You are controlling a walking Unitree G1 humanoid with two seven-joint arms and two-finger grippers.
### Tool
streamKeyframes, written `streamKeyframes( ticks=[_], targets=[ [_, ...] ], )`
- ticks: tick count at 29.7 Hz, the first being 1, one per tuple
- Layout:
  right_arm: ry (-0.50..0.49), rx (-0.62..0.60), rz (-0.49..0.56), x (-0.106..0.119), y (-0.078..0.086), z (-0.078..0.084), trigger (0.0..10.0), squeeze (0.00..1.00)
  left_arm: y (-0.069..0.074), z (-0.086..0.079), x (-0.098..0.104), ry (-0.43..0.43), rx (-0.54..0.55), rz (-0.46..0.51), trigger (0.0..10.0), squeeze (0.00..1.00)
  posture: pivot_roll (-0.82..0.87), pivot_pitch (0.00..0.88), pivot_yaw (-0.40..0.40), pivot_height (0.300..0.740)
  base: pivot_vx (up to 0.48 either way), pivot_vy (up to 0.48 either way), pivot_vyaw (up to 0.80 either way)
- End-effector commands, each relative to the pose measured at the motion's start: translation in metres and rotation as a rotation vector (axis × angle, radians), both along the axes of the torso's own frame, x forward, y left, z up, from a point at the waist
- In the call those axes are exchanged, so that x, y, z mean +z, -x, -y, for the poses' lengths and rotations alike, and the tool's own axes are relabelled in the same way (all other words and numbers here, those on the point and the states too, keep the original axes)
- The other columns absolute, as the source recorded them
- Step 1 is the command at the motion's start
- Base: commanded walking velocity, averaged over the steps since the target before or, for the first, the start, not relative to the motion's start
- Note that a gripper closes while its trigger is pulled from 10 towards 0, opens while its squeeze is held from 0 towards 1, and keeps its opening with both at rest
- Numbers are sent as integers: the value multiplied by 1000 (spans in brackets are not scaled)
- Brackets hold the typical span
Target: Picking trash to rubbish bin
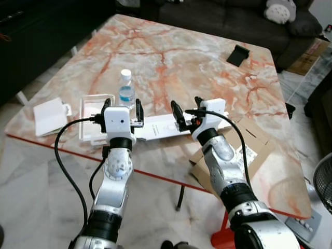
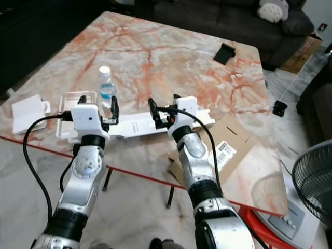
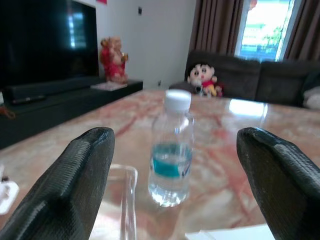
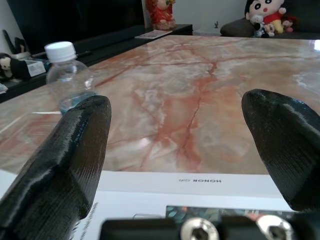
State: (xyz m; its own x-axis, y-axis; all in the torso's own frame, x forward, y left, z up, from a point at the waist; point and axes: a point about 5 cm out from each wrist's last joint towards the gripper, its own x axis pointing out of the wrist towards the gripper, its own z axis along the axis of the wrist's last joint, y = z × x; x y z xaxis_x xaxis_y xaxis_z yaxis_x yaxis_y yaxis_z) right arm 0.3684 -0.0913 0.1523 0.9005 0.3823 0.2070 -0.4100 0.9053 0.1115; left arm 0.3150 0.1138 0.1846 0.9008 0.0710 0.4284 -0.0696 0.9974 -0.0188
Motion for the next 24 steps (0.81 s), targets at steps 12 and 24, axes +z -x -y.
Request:
streamKeyframes(
  ticks=[12,24],
  targets=[
    [-9,-11,5,0,0,5,10000,0,8,-13,-24,203,12,-140,10000,0,88,147,-125,740,0,0,0],
    [-11,-7,2,0,0,5,10000,0,16,-17,-35,296,10,-196,10000,0,97,149,-129,740,0,0,0]
  ],
)
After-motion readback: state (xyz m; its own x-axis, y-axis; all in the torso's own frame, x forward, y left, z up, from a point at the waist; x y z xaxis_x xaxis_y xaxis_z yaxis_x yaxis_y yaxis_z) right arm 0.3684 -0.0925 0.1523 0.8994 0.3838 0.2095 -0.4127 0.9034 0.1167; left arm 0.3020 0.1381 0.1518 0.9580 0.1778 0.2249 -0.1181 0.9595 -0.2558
